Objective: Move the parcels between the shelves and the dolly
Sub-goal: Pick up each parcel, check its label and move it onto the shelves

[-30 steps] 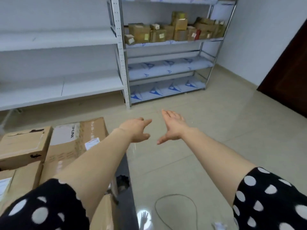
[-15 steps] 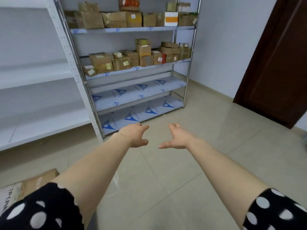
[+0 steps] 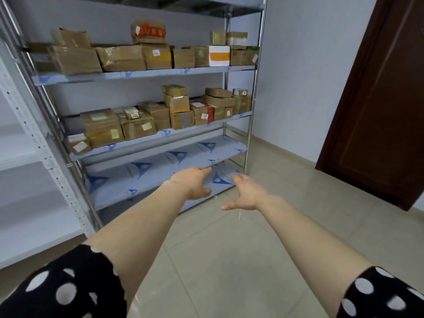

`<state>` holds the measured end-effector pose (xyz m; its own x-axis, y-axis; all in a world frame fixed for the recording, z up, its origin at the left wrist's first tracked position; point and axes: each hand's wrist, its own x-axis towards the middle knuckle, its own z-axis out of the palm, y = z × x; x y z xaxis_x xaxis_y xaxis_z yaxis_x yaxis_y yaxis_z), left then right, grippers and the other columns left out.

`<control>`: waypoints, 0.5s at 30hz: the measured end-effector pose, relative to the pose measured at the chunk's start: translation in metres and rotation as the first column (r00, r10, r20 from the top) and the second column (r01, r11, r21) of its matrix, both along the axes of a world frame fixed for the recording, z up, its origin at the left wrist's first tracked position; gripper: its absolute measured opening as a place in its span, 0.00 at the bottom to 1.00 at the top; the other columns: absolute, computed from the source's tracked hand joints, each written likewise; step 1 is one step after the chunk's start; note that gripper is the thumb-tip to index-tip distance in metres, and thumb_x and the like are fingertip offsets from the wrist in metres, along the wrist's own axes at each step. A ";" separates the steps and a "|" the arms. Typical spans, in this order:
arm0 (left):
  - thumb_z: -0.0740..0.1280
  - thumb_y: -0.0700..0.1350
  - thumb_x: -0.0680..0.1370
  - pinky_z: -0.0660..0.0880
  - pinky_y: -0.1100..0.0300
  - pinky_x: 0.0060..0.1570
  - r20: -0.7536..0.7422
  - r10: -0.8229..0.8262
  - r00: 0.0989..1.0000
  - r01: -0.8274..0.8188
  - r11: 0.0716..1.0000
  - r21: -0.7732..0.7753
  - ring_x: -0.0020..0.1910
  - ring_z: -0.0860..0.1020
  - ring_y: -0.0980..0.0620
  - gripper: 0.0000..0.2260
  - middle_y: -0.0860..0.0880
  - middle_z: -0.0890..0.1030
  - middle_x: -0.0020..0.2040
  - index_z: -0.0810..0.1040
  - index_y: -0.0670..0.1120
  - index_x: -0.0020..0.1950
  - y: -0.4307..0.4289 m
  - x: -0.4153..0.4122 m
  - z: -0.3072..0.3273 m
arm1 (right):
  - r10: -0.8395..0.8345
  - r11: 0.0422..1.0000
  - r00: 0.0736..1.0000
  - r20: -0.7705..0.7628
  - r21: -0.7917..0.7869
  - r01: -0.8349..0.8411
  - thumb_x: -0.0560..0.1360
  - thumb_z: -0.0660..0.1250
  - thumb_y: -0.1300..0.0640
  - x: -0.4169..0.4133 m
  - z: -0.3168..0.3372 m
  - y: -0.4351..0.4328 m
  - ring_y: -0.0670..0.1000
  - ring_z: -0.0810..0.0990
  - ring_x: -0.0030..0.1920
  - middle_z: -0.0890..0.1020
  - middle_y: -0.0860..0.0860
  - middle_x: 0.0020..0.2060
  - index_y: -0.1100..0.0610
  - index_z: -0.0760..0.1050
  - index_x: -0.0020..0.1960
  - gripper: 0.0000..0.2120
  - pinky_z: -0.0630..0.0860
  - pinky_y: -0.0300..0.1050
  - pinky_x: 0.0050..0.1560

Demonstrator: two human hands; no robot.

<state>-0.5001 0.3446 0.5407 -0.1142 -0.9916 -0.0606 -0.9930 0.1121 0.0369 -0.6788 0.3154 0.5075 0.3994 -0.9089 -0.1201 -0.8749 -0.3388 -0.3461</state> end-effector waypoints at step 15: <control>0.62 0.54 0.79 0.67 0.52 0.64 -0.014 -0.026 1.000 0.026 1.000 0.016 0.71 0.65 0.45 0.32 0.45 0.62 0.75 0.51 0.51 0.79 -0.359 -0.067 -0.001 | -0.019 1.000 1.000 -0.018 0.006 0.019 0.69 0.72 0.40 -0.066 0.006 -0.355 0.56 0.63 0.71 0.60 0.57 0.73 0.57 0.50 0.77 0.48 0.67 0.50 0.68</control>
